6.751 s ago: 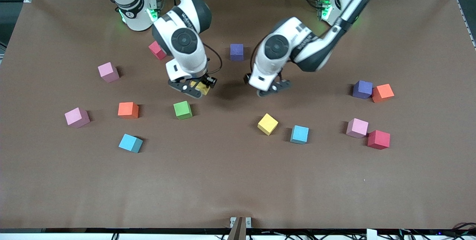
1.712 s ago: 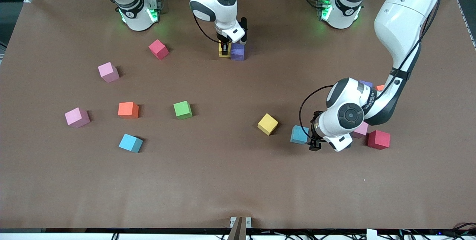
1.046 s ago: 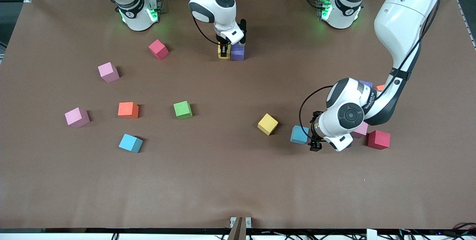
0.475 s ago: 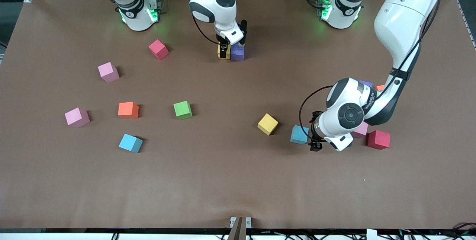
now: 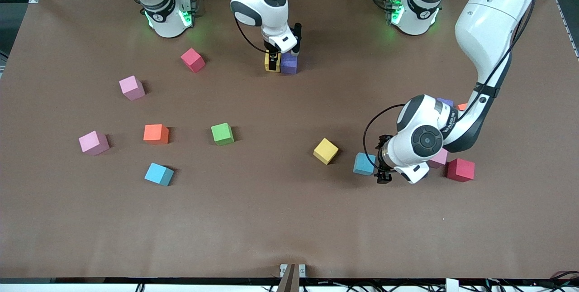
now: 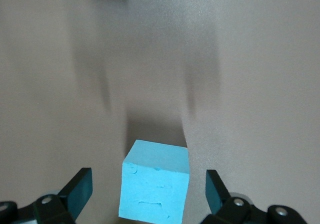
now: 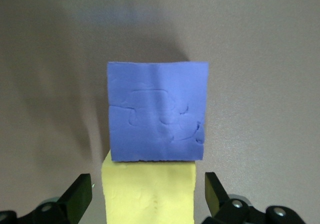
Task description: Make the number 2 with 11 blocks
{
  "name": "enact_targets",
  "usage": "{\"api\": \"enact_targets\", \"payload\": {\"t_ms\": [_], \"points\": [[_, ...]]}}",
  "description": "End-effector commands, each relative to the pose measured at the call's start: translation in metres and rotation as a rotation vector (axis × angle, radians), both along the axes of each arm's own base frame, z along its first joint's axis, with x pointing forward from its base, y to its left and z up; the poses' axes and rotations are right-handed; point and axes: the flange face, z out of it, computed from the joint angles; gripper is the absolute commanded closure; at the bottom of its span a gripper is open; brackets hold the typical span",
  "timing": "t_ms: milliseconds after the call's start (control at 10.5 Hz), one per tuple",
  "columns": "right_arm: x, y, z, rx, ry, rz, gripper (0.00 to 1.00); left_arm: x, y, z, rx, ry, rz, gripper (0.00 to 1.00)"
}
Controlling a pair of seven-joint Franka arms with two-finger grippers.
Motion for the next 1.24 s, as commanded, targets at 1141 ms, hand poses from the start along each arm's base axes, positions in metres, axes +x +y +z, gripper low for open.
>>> {"api": "enact_targets", "payload": {"t_ms": [1141], "points": [[0.061,0.000,0.124,0.045,0.020,-0.452,0.00,-0.004,-0.018,0.008,-0.008,-0.011,-0.026,0.00]]}}
